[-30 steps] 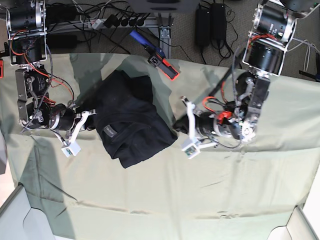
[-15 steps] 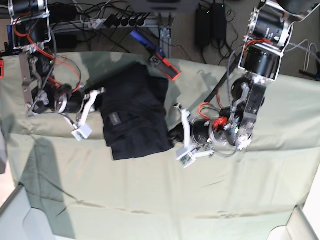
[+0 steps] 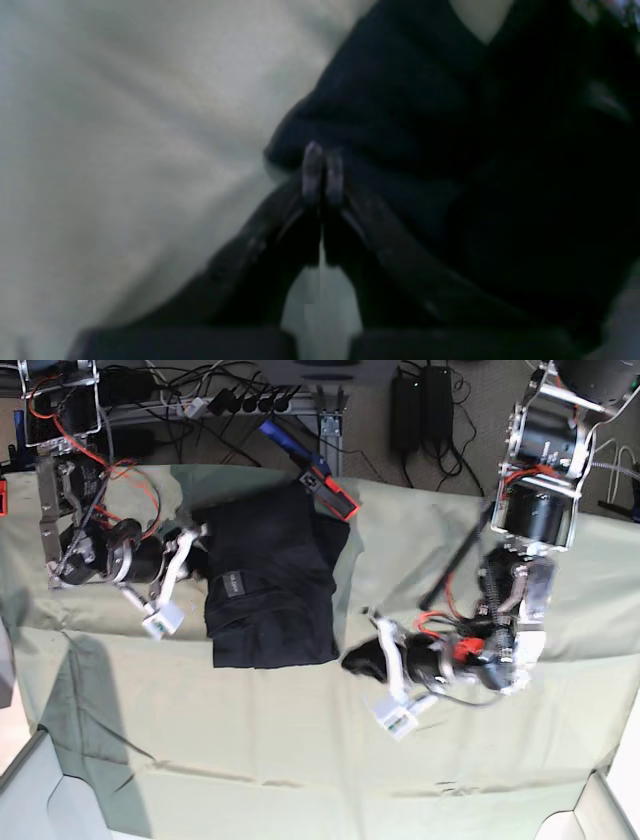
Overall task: Fold the T-shirt properly
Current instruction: 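Move both grippers to opposite sides of the folded bundle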
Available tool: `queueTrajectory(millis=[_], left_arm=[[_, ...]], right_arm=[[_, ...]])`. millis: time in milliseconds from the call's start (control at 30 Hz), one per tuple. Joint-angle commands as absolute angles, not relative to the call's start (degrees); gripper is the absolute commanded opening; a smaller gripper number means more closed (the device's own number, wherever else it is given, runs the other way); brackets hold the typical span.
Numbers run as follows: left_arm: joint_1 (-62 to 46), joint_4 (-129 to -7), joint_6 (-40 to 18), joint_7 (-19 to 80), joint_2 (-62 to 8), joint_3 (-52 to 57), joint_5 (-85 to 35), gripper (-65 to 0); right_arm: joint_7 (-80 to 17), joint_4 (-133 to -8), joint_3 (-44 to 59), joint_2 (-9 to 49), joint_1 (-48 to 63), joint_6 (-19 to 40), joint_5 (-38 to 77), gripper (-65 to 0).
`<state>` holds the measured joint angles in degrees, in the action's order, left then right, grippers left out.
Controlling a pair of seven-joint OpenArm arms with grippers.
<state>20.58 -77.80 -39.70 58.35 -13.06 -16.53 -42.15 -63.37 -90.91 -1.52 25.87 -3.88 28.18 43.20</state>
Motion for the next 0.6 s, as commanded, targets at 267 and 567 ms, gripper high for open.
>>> queueTrajectory(millis=[267,567], left_arm=[[13.4,-91.1,-40.0,60.2,-20.6,-15.4,-47.4,-65.0],[6.3,-92.1,-40.0,64.1,-21.8,-15.3,-53.8,-41.4]], right_arm=[[-62.8,-91.9,8.1,26.7,-11.1,32.8,44.4,-65.0],[-65.9,-91.7,9.2,26.3,-12.5,32.8,52.0,-38.2]])
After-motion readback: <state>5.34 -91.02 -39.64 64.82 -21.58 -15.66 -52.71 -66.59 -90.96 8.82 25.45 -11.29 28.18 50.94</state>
